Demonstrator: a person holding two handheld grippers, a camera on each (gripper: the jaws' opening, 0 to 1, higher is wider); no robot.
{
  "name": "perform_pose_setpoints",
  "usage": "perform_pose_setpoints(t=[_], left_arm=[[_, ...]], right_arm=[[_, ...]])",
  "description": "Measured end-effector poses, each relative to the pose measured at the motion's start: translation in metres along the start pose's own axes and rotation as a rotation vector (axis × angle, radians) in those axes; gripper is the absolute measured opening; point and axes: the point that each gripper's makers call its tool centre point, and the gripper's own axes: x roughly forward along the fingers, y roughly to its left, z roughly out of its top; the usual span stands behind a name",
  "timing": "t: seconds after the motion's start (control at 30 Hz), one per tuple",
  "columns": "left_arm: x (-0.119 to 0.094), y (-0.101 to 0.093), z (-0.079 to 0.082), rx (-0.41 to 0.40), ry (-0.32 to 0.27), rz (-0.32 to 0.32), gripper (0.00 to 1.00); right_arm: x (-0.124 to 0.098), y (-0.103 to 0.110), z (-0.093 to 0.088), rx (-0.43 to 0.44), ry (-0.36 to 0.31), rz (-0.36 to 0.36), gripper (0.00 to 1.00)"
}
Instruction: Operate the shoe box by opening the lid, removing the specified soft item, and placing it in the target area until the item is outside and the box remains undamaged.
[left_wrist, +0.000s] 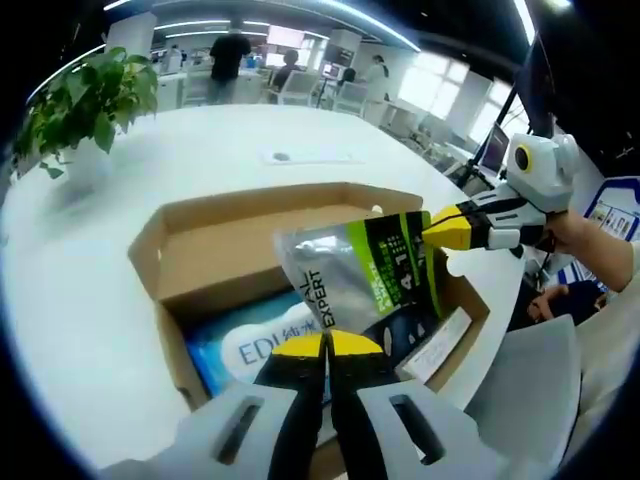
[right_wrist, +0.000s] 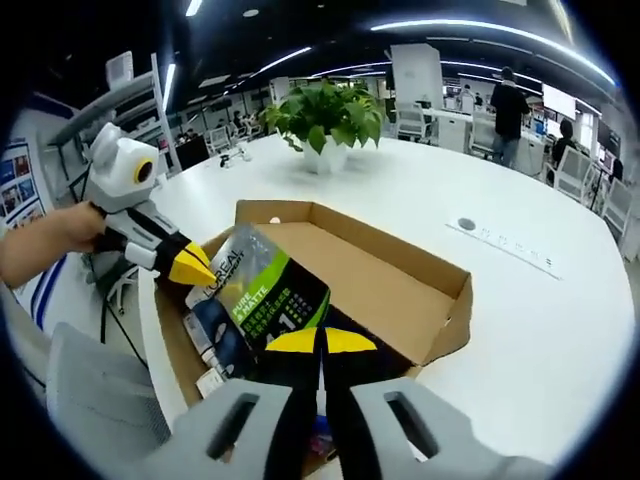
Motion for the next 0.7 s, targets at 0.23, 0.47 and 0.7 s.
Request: perform_pose_setpoints(t=[0.23, 0.47, 0.7], left_arm=[[0.000, -0.011, 0.018, 0.006, -0.031, -0.020, 0.00], [0.008, -0.027, 0.029, 0.023, -0.042, -0.041, 0.00], [0.019, -0.043, 0.040, 0.032, -0.051, -0.064, 0.00]], right_arm=[[-0.015, -0.011, 0.009, 0.030, -0.028, -0.021, 0.00], [-0.031, -0.025, 0.011, 0.043, -0.038, -0.048, 0.00], [-0.045, -0.040, 0.011, 0.058, -0.039, -0.074, 0.00]])
